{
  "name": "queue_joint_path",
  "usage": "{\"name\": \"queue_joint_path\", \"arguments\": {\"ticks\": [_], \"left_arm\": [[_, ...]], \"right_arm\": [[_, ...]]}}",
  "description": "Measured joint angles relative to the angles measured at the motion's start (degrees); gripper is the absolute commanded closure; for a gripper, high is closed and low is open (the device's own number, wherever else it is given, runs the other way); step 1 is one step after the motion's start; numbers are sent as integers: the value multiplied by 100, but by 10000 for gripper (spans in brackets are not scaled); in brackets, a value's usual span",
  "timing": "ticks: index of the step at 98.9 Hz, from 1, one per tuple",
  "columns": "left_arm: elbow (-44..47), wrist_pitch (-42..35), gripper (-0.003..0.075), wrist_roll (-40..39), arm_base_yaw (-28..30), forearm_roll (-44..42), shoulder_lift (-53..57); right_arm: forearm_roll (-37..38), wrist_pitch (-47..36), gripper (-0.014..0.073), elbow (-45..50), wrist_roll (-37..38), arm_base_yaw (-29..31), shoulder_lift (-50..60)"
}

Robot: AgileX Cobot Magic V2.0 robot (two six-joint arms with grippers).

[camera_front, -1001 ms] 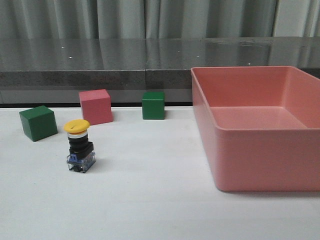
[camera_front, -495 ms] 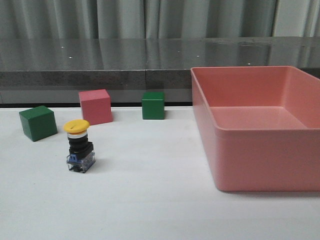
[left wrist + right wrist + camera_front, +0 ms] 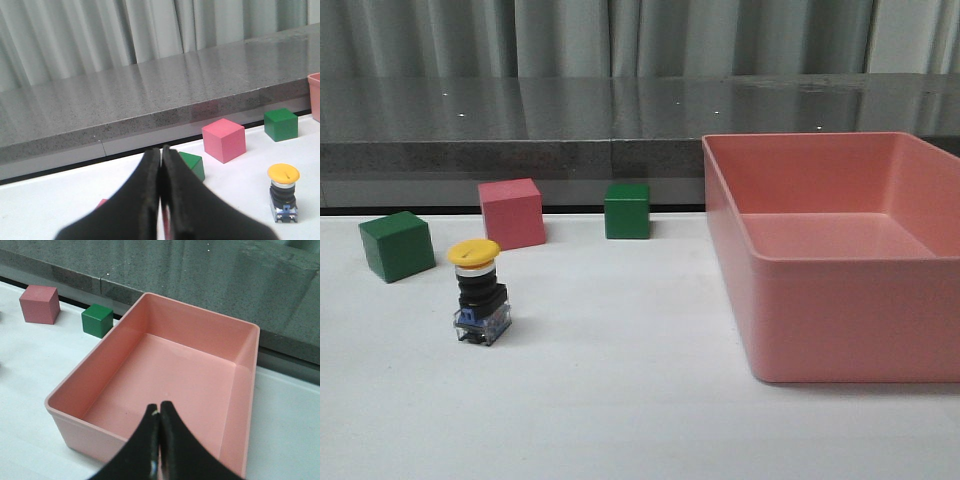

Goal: Place and stand button with both arms

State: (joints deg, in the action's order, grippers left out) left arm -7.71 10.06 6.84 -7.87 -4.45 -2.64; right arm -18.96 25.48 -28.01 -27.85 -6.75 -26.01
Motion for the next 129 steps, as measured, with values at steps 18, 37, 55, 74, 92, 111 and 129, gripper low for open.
{"name": "queue_joint_path", "arguments": {"ticks": [18,37,55,74,92,111,129], "left_arm": [[522,-283,740,-320,0,-168,292],[771,-828,740,-368,247,40,292],[771,-1157,739,-403,548,155,292],[771,-1204,740,-412,592,273,292],[771,-1204,739,-412,590,286,292],[771,-1204,740,-412,590,286,292],[771,-1204,740,-412,590,286,292]], "right_arm": [[0,3,654,0,0,0,0],[0,12,654,0,0,0,0],[0,12,654,3,0,0,0],[0,34,654,3,0,0,0],[0,34,654,3,0,0,0],[0,34,654,3,0,0,0],[0,34,654,3,0,0,0]]}}
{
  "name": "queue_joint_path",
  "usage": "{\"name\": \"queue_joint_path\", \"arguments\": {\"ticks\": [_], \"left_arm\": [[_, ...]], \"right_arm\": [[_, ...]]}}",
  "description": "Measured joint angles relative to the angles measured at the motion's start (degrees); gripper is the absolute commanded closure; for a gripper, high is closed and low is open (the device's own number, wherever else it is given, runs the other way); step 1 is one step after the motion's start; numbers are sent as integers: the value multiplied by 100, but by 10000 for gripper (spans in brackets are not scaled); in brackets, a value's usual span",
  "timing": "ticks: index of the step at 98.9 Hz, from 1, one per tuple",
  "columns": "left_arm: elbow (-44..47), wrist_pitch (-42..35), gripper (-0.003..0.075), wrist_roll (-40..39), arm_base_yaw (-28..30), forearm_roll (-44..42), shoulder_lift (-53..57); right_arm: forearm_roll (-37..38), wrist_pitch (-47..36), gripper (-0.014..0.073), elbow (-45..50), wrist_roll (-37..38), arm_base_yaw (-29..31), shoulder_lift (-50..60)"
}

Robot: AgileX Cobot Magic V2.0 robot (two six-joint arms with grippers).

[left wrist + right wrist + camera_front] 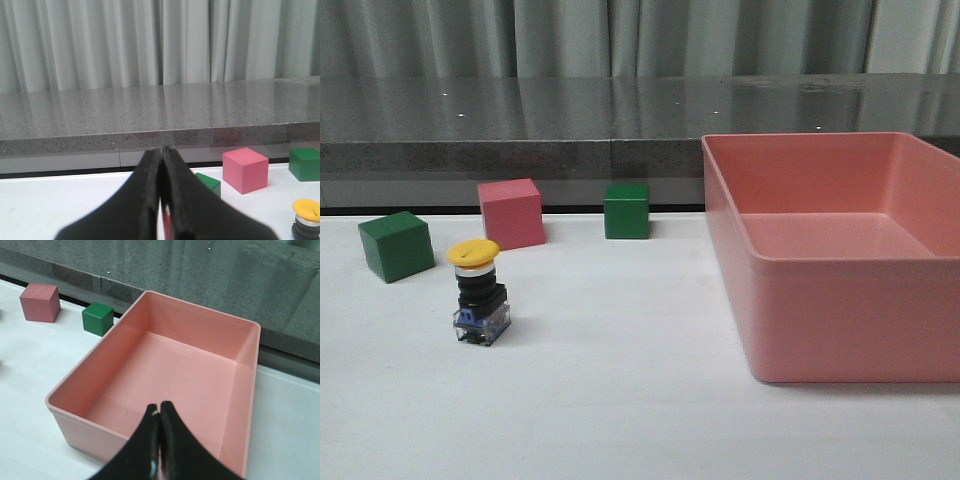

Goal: Place and stand button with both arms

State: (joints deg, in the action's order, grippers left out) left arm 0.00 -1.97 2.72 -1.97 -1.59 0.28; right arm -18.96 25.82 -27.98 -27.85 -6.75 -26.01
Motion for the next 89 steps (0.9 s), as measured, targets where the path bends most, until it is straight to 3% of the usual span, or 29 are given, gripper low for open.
{"name": "queue_joint_path", "arguments": {"ticks": [50,63,64,65,89], "left_arm": [[0,-5,740,0,0,0,0],[0,-5,739,0,0,0,0],[0,-5,740,0,0,0,0],[0,-5,740,0,0,0,0],[0,-5,740,0,0,0,0]], "right_arm": [[125,-34,654,23,157,0,112],[833,-328,654,291,1173,0,480],[1896,-959,654,1190,2860,11,1289],[1975,-1049,654,1311,2974,11,1384],[2154,-2096,654,2543,3389,11,2438]]}}
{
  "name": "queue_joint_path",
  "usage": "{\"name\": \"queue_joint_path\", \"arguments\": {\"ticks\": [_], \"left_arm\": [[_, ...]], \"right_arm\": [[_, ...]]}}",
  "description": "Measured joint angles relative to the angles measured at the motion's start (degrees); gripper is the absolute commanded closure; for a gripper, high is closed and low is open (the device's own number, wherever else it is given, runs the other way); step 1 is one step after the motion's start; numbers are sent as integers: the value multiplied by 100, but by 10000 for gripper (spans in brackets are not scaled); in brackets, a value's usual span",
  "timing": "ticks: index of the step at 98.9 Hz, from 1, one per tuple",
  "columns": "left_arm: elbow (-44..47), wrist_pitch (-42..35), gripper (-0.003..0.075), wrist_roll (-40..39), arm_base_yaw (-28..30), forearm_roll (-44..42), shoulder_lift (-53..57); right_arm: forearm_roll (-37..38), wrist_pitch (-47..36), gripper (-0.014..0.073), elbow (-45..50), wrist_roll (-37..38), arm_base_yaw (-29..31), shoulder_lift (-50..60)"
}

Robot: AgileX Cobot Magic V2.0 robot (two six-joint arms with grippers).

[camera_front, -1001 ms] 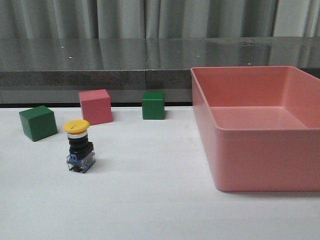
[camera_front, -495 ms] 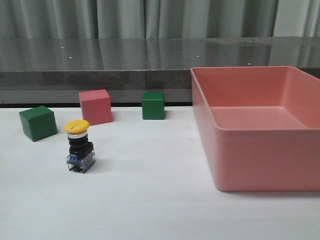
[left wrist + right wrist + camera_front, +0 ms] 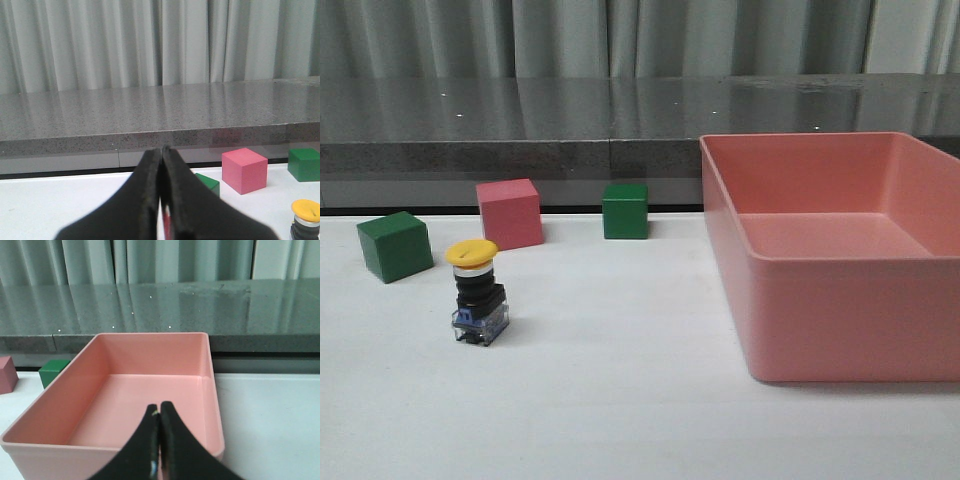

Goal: Place and stand button with both arms

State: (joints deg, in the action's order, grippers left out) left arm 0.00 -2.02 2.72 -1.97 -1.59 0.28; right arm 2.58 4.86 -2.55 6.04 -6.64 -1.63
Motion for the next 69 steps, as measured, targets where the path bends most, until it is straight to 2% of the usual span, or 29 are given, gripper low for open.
{"name": "queue_joint_path", "arguments": {"ticks": [16,69], "left_arm": [[0,-14,740,0,0,0,0],[0,-14,740,0,0,0,0]], "right_arm": [[23,-255,654,389,20,0,216],[23,-307,654,420,34,0,225]]}}
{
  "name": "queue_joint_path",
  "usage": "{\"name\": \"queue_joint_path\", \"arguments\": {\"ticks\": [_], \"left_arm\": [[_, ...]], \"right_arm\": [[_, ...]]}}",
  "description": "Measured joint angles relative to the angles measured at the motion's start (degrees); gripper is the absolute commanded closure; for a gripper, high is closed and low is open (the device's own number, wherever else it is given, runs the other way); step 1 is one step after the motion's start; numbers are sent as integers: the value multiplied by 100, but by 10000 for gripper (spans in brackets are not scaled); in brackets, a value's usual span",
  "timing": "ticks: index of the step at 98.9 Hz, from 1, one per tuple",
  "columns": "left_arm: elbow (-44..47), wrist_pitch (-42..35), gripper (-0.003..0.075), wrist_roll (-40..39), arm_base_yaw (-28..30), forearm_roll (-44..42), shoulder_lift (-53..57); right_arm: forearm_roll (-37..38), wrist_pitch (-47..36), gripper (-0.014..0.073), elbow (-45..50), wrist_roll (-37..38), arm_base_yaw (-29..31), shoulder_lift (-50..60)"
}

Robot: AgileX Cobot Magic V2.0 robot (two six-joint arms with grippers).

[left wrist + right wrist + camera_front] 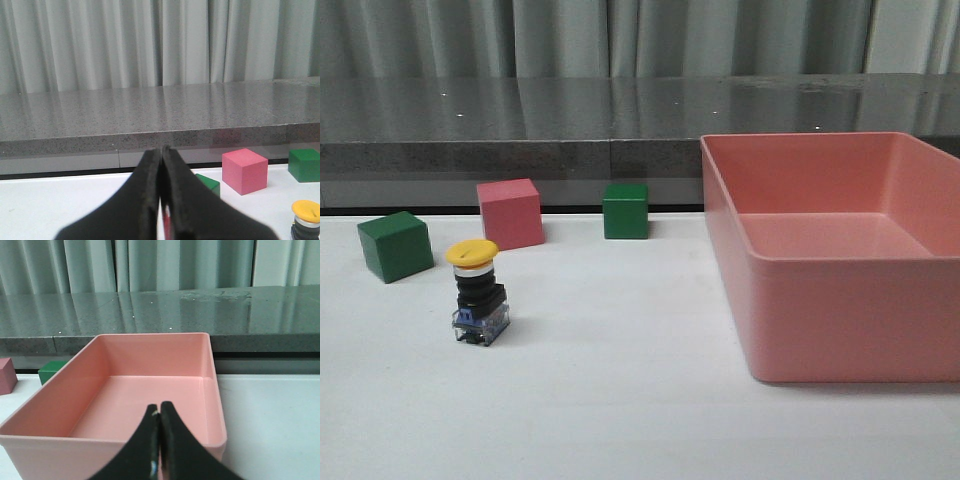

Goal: Place and stand button with both arms

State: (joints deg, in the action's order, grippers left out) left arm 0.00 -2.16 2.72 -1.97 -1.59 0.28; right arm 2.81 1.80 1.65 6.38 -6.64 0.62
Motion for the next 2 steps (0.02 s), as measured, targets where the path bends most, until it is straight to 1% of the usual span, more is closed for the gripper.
{"name": "queue_joint_path", "arguments": {"ticks": [2], "left_arm": [[0,0,740,0,0,0,0]], "right_arm": [[0,0,654,0,0,0,0]]}}
